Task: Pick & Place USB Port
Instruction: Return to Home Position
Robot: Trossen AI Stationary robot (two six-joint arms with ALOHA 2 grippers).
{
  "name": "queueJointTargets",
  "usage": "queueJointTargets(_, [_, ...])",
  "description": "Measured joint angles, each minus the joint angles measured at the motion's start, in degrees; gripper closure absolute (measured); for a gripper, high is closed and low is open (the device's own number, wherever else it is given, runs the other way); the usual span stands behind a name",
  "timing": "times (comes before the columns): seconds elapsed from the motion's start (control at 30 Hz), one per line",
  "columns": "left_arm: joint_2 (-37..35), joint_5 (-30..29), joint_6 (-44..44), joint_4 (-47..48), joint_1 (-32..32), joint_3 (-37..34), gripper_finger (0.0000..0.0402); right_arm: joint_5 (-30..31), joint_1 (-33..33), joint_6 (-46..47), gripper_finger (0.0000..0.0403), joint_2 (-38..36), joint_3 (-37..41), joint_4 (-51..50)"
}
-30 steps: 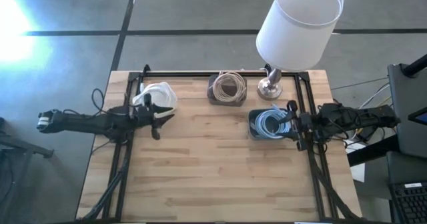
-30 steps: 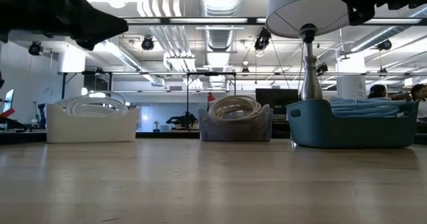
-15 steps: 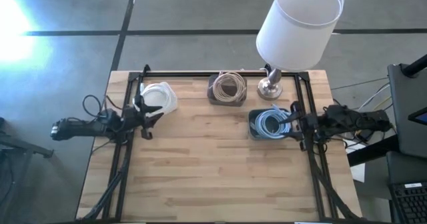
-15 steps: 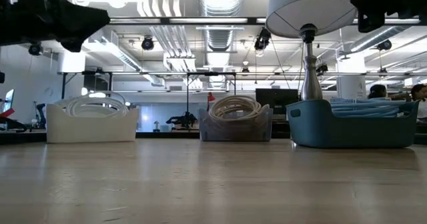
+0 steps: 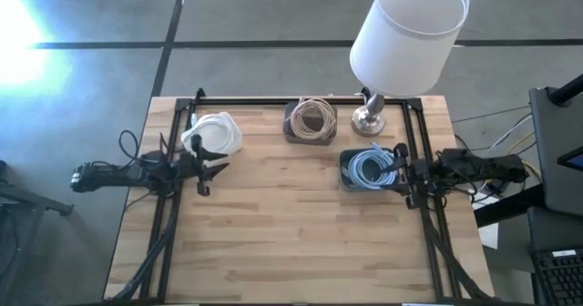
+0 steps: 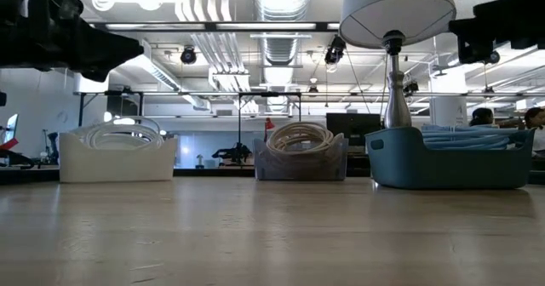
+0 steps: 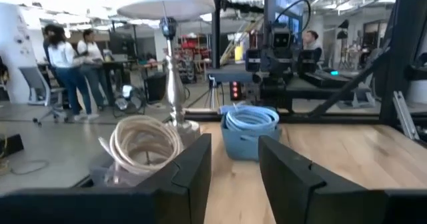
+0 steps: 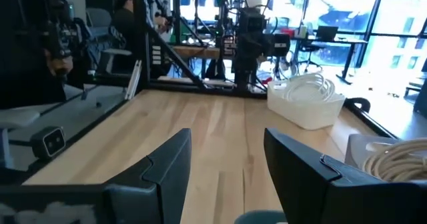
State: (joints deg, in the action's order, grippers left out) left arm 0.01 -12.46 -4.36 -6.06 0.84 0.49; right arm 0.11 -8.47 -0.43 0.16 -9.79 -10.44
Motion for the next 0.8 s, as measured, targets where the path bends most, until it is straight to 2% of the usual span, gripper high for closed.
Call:
queueJointTargets(0.53, [0.1,0.9,-0.1,3.4,0.0,-0.1,0.0273,0.0,0.0,0.7,0.0218,-0.1,5.2,0.7])
queueJointTargets(0.8, [0.1,1.1,-1.0,3.5,0.0,-0.1,0.0273,0.0,0.0,-2.6,0.0218,-0.2,7.9,7.6])
